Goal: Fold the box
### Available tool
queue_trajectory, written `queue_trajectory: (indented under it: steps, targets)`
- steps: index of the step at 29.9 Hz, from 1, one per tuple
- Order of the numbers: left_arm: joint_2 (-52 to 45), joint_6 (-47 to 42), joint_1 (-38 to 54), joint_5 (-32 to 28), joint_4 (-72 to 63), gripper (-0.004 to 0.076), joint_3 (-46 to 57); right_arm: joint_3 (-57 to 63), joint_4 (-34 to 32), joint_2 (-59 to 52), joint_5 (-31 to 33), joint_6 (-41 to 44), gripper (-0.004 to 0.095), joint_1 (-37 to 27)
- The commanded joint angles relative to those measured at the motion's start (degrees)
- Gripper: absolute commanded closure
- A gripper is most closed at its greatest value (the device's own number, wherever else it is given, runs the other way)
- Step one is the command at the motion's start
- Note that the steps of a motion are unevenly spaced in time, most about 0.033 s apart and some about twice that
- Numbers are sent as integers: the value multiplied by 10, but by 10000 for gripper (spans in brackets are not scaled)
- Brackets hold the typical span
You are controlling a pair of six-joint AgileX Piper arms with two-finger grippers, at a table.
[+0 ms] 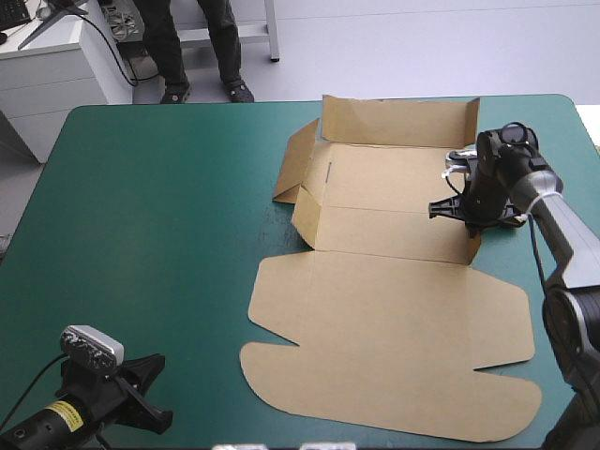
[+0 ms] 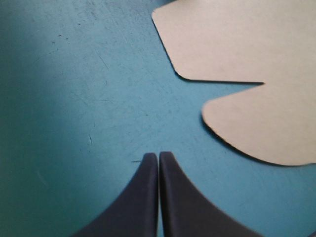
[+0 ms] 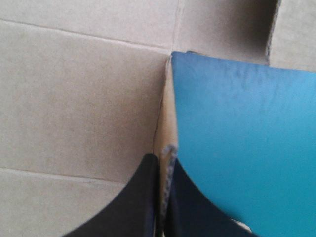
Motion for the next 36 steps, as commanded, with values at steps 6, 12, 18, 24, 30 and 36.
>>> queue_trajectory:
  steps: [6,12,18,24,30,36]
  targets:
    - [7,1,-2,-32,-14,732,-19,-190,-12,92,4,-256,923,19]
    - [7,-3,-2,-32,-14,732,-19,-301,-10,161,-15,-432,923,84]
    - [7,-2,-2,-32,-14,732,-19,-371,4,203,-66,-543,926,159]
    - [7,-3,-2,-32,-14,732,-19,-379,71,211,-103,-626,926,221]
    - [7,-3,-2,-32,-14,732,-19,-379,84,211,-105,-676,925,283]
    - [7,-3,-2,-32,-14,732,-19,-379,97,211,-101,-693,927,308]
